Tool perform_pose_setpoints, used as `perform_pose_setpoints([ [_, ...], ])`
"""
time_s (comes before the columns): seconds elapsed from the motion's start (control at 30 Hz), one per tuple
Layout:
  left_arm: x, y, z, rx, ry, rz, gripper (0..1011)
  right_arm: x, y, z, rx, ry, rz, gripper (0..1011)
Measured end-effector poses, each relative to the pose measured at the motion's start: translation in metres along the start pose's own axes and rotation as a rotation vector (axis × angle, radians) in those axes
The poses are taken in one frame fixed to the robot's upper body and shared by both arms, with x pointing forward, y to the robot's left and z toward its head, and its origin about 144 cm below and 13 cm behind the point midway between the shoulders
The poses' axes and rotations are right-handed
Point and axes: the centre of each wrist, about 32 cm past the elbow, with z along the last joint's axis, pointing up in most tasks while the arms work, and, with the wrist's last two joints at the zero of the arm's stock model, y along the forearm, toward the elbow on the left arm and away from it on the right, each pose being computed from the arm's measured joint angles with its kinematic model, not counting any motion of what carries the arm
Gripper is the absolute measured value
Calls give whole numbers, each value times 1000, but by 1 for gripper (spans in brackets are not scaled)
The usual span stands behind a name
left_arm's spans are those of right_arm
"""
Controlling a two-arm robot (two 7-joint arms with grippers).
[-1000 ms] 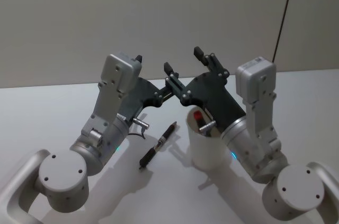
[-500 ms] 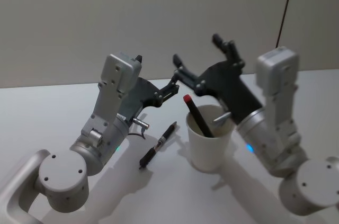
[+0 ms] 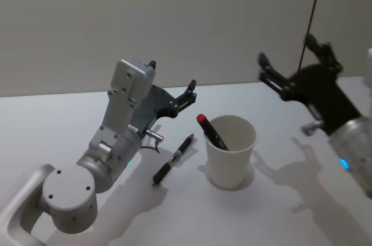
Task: Place the pen into the pen holder.
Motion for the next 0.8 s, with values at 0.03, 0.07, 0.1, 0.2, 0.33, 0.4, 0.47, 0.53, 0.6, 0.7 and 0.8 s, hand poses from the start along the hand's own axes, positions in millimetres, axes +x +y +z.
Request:
perform_pose_setpoints([
  [0.03,0,0,0,0,0,0,1001,4,-3,1,-10,-4,-8,1001],
  [0.07,0,0,0,0,0,0,1001,6,-6,1,-19,-6,-14,1001],
  [0.1,0,0,0,0,0,0,1001,12,-12,2,-42,-7,-29,1001],
  [0.2,0,0,0,0,0,0,1001,21,-21,3,-75,-15,-49,1001],
  [0.33,0,0,0,0,0,0,1001,34,-35,4,-136,-25,-83,1002],
  [0.4,0,0,0,0,0,0,1001,42,-43,4,-174,-29,-104,1001],
  [0.47,0,0,0,0,0,0,1001,48,-49,5,-200,-36,-117,1002],
  [0.53,0,0,0,0,0,0,1001,55,-57,5,-241,-40,-137,1002],
  [0.6,0,0,0,0,0,0,1001,63,-66,5,-282,-50,-157,1002],
  [0.7,0,0,0,0,0,0,1001,73,-76,4,-336,-58,-181,1001],
  [0.8,0,0,0,0,0,0,1001,83,-86,4,-391,-69,-206,1002],
])
